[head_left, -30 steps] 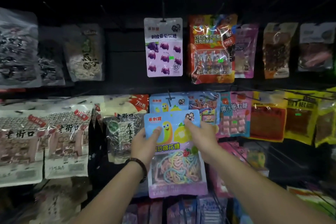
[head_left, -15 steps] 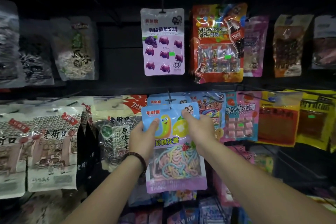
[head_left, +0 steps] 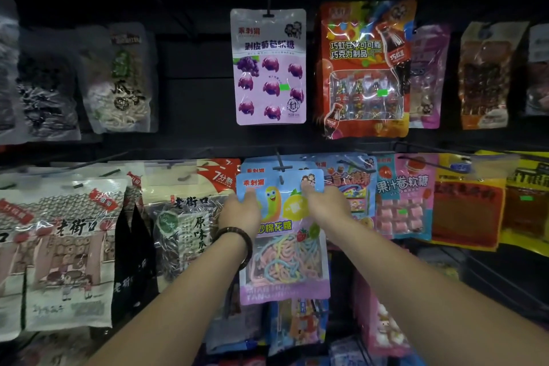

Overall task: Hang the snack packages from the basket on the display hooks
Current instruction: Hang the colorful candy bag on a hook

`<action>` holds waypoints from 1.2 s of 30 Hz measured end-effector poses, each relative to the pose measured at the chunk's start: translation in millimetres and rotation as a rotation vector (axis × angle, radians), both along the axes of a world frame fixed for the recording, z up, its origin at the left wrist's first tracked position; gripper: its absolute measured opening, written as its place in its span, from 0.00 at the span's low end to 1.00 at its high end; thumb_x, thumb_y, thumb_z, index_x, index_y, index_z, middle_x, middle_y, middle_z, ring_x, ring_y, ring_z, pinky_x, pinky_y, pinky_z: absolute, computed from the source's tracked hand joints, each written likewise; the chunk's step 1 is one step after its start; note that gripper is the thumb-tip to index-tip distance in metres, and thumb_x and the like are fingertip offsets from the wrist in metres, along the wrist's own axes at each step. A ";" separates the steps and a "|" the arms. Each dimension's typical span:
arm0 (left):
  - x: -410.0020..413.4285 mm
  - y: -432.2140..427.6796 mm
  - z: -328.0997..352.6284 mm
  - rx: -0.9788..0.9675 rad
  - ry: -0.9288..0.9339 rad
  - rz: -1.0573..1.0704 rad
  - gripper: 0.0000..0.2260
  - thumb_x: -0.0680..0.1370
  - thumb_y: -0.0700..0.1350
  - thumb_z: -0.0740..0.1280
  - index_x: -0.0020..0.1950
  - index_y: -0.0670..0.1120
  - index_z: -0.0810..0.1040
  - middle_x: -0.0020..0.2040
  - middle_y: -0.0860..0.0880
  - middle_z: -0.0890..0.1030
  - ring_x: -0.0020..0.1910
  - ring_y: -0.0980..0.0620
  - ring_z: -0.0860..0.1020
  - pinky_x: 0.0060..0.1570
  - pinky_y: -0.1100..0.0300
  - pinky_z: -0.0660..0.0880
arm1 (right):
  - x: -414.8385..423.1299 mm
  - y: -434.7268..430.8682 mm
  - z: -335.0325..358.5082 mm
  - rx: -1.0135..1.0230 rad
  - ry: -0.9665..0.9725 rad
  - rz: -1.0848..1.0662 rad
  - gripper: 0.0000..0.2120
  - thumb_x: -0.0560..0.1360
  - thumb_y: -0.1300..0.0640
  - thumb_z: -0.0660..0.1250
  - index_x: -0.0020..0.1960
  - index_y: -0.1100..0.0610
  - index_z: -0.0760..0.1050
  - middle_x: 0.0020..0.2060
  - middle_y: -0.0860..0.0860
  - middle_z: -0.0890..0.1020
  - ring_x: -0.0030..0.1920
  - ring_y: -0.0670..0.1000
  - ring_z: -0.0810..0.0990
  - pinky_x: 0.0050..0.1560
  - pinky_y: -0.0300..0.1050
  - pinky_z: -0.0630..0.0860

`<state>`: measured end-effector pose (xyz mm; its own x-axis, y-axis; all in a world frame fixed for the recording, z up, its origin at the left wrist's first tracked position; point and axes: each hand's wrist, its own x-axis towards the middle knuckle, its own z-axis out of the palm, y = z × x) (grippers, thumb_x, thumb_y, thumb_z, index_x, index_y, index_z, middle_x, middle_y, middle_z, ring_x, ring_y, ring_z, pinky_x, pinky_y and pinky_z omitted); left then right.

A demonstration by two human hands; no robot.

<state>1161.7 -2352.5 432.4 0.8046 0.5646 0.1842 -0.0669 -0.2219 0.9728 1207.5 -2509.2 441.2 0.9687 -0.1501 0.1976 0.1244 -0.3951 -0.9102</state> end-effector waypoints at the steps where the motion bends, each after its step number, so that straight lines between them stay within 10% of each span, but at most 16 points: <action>1: 7.1 -1.4 1.6 -0.011 0.032 -0.002 0.28 0.86 0.58 0.57 0.80 0.43 0.64 0.78 0.41 0.70 0.76 0.38 0.70 0.72 0.44 0.67 | 3.8 -0.9 2.9 -0.084 0.004 -0.009 0.31 0.82 0.33 0.61 0.58 0.63 0.76 0.49 0.57 0.84 0.47 0.59 0.82 0.46 0.51 0.74; 7: 29.9 -9.4 1.6 -0.064 0.086 0.013 0.27 0.87 0.56 0.55 0.80 0.40 0.60 0.77 0.38 0.70 0.74 0.37 0.71 0.70 0.44 0.69 | 18.7 -1.2 6.6 -0.299 -0.041 -0.034 0.27 0.84 0.37 0.61 0.39 0.59 0.73 0.34 0.54 0.80 0.32 0.55 0.76 0.33 0.47 0.70; 15: 7.2 -12.7 -35.1 -0.067 0.094 0.076 0.26 0.84 0.48 0.60 0.79 0.39 0.59 0.75 0.36 0.71 0.69 0.33 0.75 0.69 0.37 0.73 | -9.5 -17.9 -19.5 -0.261 -0.054 0.019 0.29 0.82 0.43 0.68 0.73 0.63 0.69 0.60 0.58 0.81 0.50 0.56 0.82 0.38 0.44 0.71; 18: -37.7 -22.6 -65.2 0.043 0.050 0.019 0.28 0.84 0.45 0.62 0.82 0.42 0.57 0.78 0.39 0.66 0.72 0.37 0.72 0.71 0.40 0.72 | -46.3 -31.6 -42.4 -0.297 -0.146 0.040 0.20 0.82 0.46 0.69 0.67 0.57 0.71 0.54 0.53 0.81 0.45 0.50 0.80 0.39 0.46 0.74; 25: -168.8 -47.2 -175.8 0.472 -0.191 -0.241 0.12 0.79 0.40 0.70 0.55 0.56 0.74 0.55 0.58 0.77 0.54 0.64 0.77 0.50 0.72 0.73 | -161.2 -62.5 -152.1 -0.314 -0.123 0.281 0.04 0.82 0.54 0.70 0.50 0.49 0.76 0.44 0.41 0.81 0.41 0.40 0.80 0.42 0.38 0.74; 36: -283.4 -41.7 -467.7 0.723 0.510 -0.668 0.17 0.76 0.39 0.64 0.64 0.44 0.79 0.60 0.45 0.80 0.59 0.43 0.79 0.63 0.51 0.75 | -287.2 -109.7 -434.3 -0.472 0.411 0.388 0.02 0.79 0.55 0.72 0.50 0.53 0.80 0.42 0.48 0.85 0.43 0.48 0.83 0.47 0.42 0.76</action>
<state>878.4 -2394.1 -35.3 0.9824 -0.1179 -0.1447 -0.0133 -0.8174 0.5759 920.3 -2618.9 6.9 0.9446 0.2300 -0.2341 0.0207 -0.7535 -0.6571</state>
